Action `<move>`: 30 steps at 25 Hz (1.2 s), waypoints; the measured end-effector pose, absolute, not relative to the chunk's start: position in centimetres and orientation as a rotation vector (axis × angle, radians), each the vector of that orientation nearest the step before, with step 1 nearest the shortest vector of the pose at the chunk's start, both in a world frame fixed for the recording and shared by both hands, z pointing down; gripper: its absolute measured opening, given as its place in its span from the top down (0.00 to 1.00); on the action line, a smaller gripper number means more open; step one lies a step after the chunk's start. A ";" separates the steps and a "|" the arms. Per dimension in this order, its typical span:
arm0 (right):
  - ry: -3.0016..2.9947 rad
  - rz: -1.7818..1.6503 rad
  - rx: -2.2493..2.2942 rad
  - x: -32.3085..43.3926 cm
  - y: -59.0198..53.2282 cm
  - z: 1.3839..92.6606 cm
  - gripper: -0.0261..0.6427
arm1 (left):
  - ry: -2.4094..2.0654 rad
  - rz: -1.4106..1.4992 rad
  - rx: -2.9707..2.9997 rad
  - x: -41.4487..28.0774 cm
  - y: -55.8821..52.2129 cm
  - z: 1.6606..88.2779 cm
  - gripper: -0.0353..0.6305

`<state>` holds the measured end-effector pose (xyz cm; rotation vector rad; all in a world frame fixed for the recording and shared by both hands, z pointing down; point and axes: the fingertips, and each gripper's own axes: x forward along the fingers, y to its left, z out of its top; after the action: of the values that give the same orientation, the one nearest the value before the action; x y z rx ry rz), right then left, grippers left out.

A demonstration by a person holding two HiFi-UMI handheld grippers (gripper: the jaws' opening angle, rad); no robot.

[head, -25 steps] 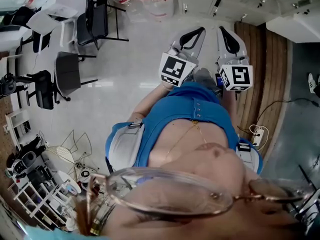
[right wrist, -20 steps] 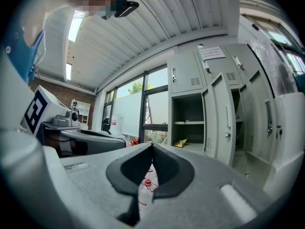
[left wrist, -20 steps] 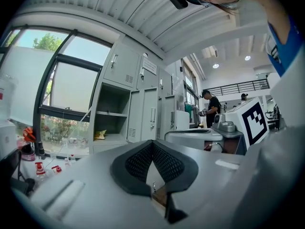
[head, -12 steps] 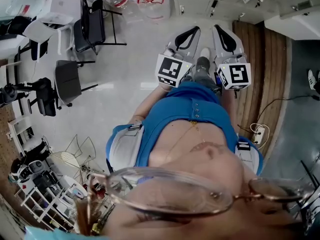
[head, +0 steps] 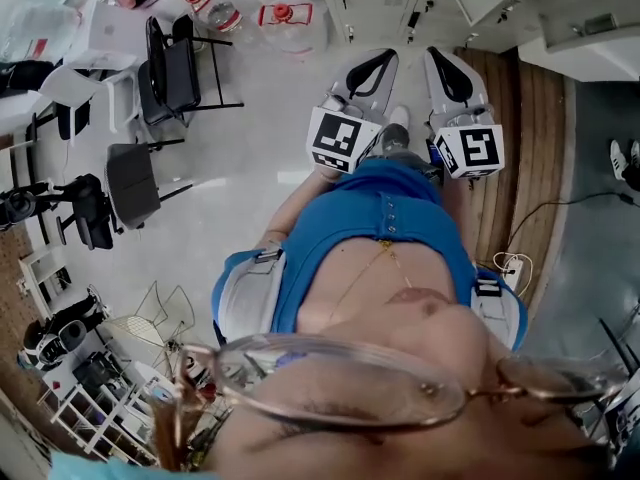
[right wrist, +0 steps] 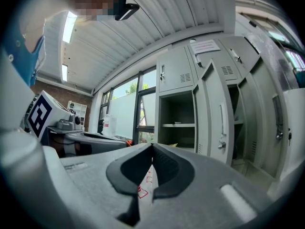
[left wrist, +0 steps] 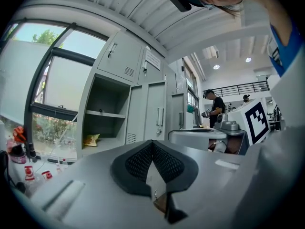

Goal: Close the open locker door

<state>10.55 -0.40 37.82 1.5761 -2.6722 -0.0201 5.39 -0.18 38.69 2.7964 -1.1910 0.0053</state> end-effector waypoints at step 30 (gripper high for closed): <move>-2.718 -0.101 1.571 26.9 -10.7 35.3 0.96 | -1.155 -0.032 2.774 19.4 -13.2 38.5 0.95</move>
<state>26.93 -10.66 35.25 1.5714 -2.7178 -0.1014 19.37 -13.18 38.49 2.7741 -1.1548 -0.0315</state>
